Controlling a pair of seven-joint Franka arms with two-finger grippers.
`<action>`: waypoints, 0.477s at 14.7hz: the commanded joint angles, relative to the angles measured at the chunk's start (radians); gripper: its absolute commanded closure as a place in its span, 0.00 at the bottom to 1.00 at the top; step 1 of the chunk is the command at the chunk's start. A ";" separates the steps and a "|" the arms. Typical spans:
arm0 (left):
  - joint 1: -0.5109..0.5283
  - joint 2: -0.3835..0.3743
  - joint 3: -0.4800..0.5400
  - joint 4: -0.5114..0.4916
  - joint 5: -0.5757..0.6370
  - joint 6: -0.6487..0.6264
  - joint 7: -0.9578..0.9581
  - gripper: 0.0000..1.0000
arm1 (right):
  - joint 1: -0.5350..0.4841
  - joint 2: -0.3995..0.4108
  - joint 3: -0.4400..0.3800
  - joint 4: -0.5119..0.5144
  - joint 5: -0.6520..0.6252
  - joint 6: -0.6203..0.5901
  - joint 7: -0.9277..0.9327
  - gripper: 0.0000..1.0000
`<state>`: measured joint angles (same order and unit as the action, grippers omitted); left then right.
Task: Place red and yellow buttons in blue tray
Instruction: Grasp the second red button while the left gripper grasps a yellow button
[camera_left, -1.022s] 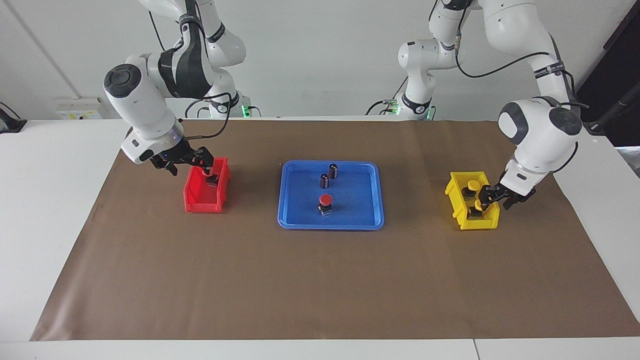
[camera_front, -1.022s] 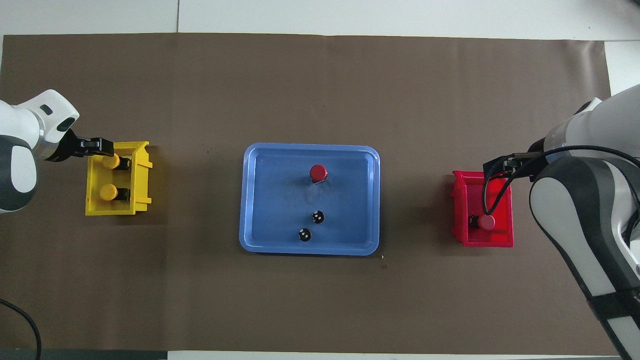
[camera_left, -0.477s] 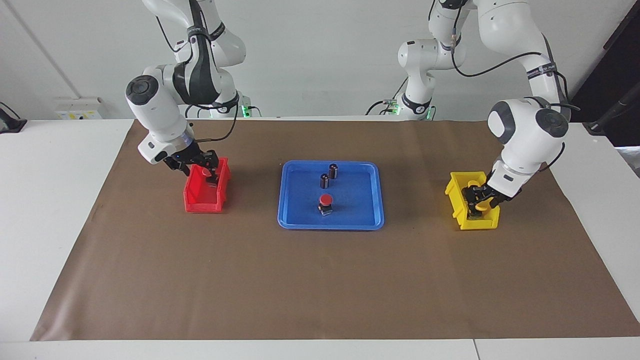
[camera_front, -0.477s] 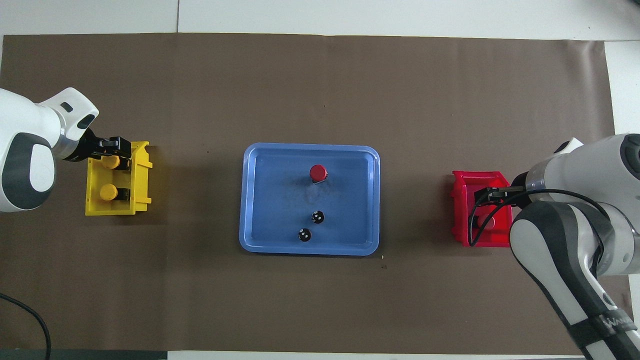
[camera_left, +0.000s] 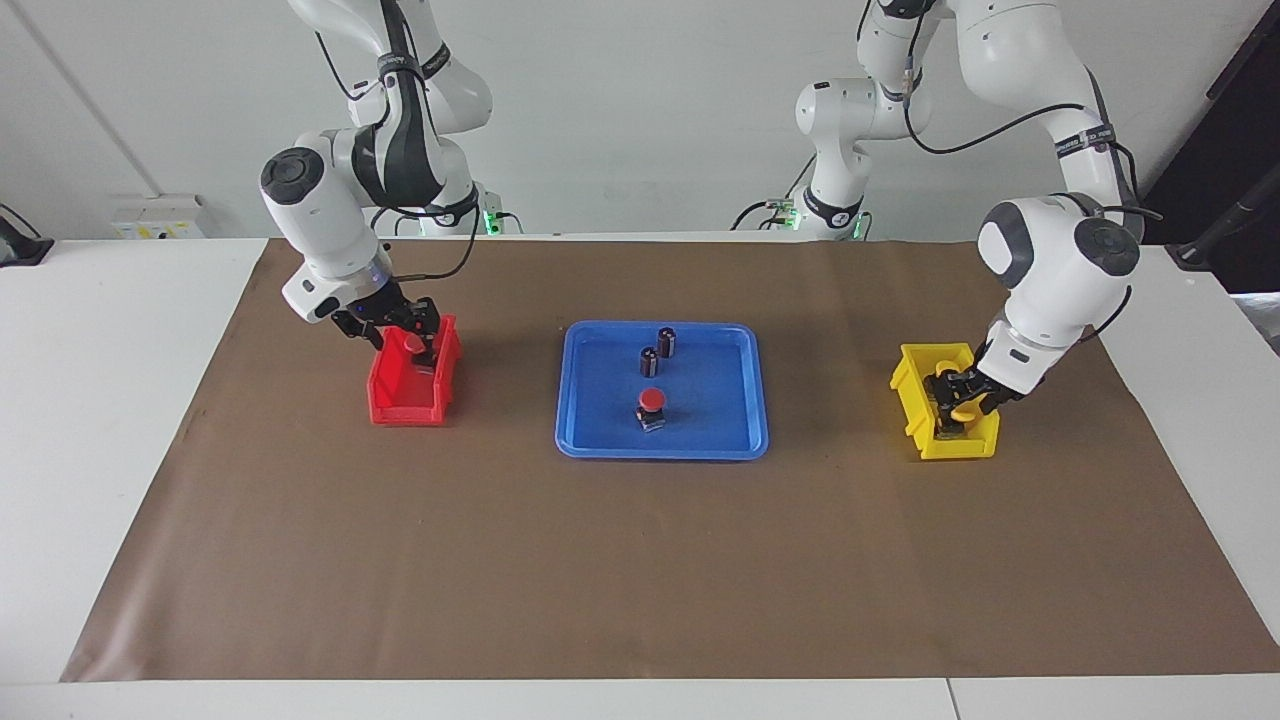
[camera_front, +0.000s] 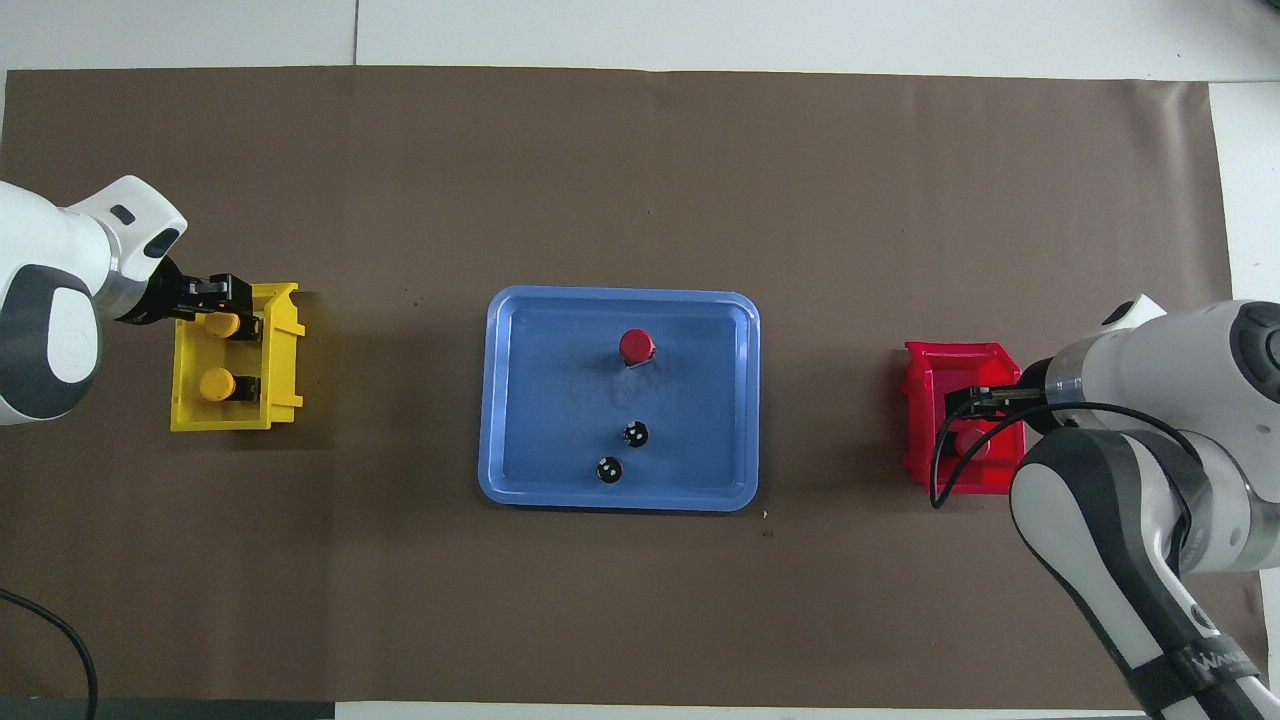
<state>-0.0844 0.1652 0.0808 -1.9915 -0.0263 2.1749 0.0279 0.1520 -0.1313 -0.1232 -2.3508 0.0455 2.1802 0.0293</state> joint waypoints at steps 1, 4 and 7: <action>0.006 -0.019 0.002 -0.019 -0.014 -0.029 0.001 0.34 | -0.011 -0.030 0.011 -0.051 0.008 0.049 -0.023 0.25; 0.006 -0.021 0.002 -0.029 -0.012 -0.024 0.001 0.34 | -0.015 -0.027 0.010 -0.065 0.008 0.050 -0.035 0.32; 0.006 -0.026 0.001 -0.053 -0.014 -0.004 0.001 0.34 | -0.011 -0.030 0.010 -0.077 0.008 0.052 -0.038 0.35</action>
<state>-0.0831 0.1651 0.0830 -2.0049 -0.0263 2.1618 0.0279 0.1520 -0.1317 -0.1211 -2.3919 0.0455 2.2093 0.0261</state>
